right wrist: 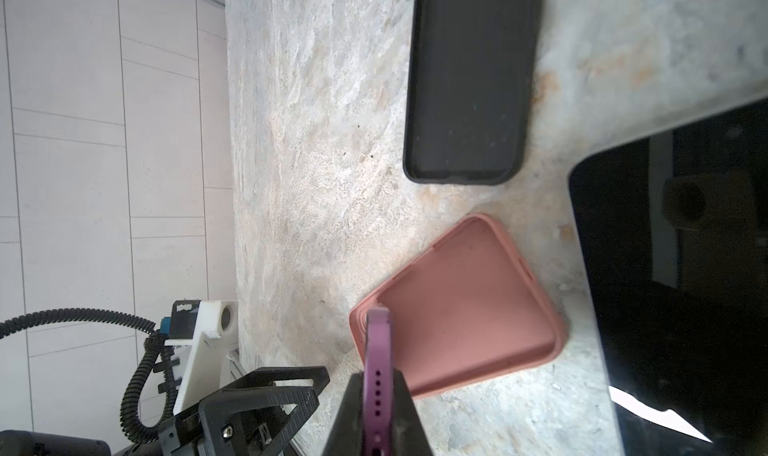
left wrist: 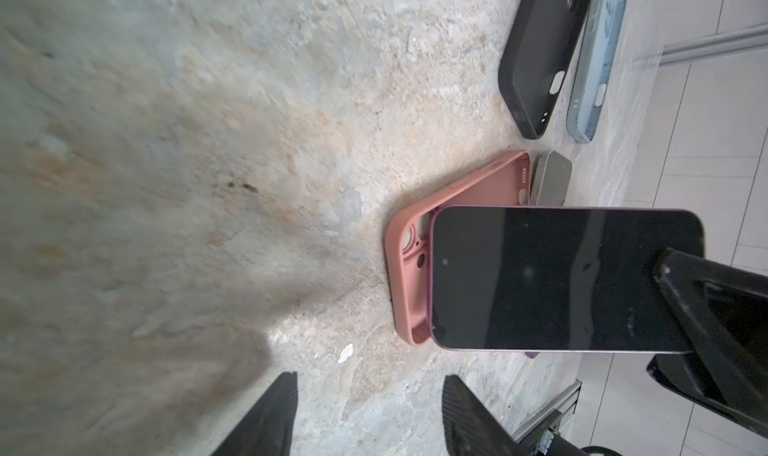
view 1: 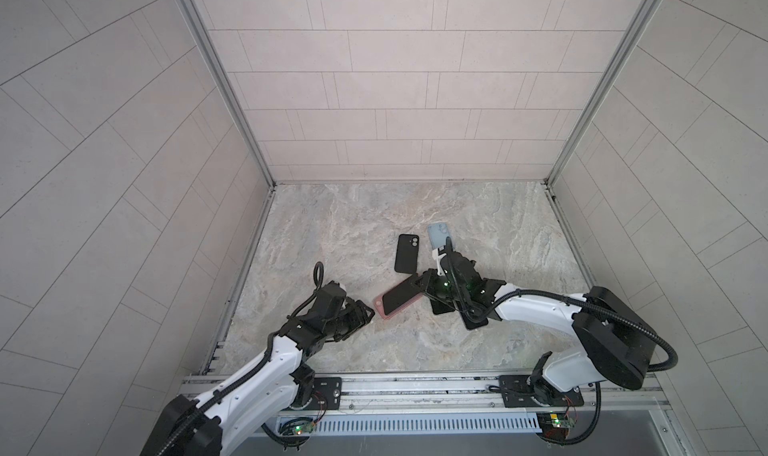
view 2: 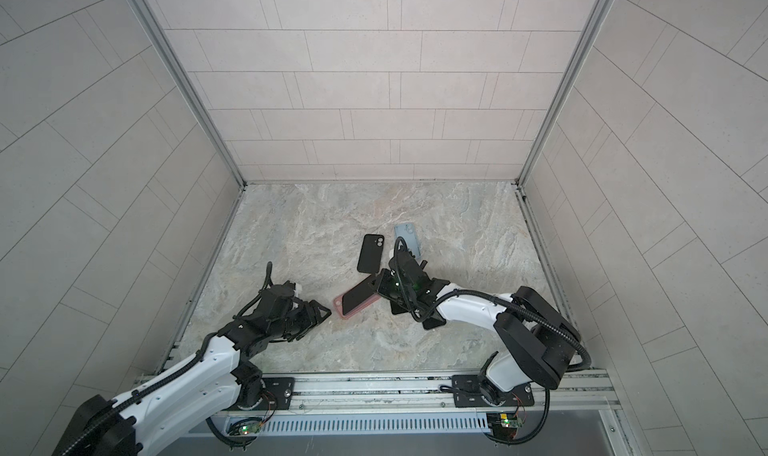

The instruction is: Put the phone into the phone case

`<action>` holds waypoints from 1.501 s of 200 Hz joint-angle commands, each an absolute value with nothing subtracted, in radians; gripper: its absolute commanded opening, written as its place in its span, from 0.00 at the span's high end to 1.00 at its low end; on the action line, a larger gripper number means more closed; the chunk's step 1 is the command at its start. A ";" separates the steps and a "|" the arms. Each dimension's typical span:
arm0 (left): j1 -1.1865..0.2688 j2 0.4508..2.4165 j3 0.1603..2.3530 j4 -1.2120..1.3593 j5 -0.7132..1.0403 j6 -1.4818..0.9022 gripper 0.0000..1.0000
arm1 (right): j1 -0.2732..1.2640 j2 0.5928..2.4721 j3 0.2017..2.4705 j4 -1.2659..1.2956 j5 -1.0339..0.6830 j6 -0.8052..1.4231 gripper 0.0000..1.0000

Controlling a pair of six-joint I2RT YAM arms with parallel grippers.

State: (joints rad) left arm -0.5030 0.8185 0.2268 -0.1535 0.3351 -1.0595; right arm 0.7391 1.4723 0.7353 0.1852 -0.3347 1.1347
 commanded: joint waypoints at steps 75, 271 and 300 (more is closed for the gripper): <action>-0.508 1.028 0.242 0.126 0.352 -1.151 0.36 | 0.733 1.584 0.909 0.047 -0.604 0.756 1.00; -0.508 1.095 0.226 0.235 0.359 -1.193 0.36 | 0.649 1.773 1.040 0.051 -0.818 0.617 1.00; -0.508 1.139 0.225 0.293 0.366 -1.203 0.36 | 0.649 1.759 1.005 0.084 -0.824 0.621 1.00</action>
State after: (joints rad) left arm -0.5045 1.1065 0.2234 0.2226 0.3656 -1.1797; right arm 0.6415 1.7714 1.0351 0.0555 -0.7872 0.6460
